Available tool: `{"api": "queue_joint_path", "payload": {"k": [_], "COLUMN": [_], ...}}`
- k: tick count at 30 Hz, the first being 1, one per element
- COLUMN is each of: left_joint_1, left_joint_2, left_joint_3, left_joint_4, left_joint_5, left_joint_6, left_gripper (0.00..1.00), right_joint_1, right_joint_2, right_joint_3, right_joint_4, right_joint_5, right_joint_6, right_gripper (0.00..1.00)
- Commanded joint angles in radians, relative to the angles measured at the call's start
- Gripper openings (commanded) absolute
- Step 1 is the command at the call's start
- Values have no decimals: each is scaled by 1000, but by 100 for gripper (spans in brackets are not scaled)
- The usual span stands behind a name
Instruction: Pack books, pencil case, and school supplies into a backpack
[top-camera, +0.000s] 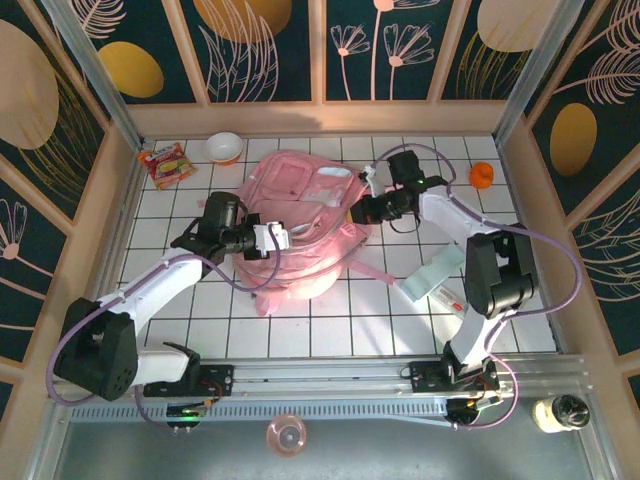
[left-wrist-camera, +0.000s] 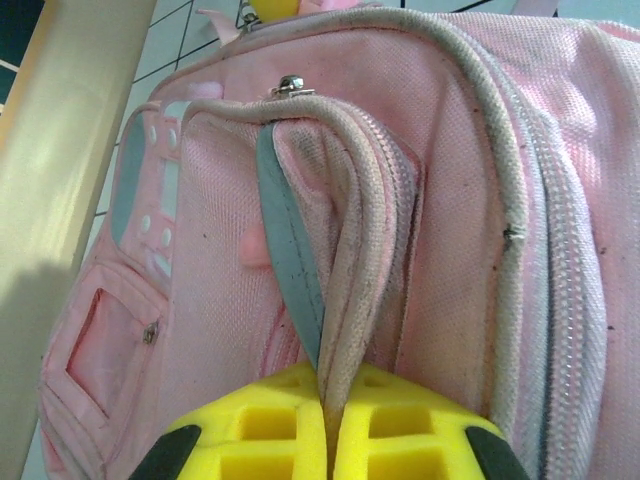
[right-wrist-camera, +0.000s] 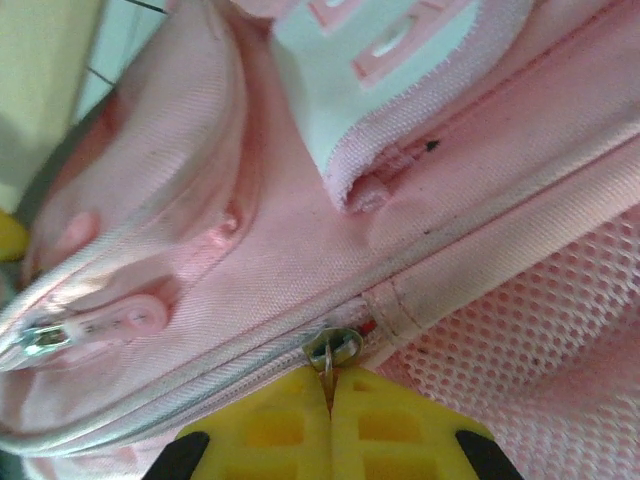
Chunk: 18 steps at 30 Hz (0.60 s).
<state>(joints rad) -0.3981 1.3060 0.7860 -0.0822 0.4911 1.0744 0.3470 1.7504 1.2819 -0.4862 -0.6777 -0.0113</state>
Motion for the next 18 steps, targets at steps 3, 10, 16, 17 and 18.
{"api": "queue_joint_path", "payload": {"k": [3, 10, 16, 17, 18], "left_joint_1": [-2, -2, -4, -6, -11], "left_joint_2": [-21, -34, -20, -13, -8], "left_joint_3": [26, 14, 16, 21, 25], "left_joint_4": [-47, -12, 100, 108, 118], "left_joint_5": [-9, -6, -38, -51, -68], "left_joint_6": [70, 31, -185, -225, -259], "left_gripper": [0, 0, 0, 0, 0], "right_joint_1": [20, 20, 21, 25, 29], "right_joint_2": [36, 12, -40, -60, -74], "right_joint_3": [76, 89, 65, 39, 20], "right_joint_4": [-71, -16, -78, -76, -70], "right_joint_5": [347, 360, 109, 66, 32], "right_joint_6": [-61, -96, -74, -65, -55], "right_gripper": [0, 0, 0, 0, 0]}}
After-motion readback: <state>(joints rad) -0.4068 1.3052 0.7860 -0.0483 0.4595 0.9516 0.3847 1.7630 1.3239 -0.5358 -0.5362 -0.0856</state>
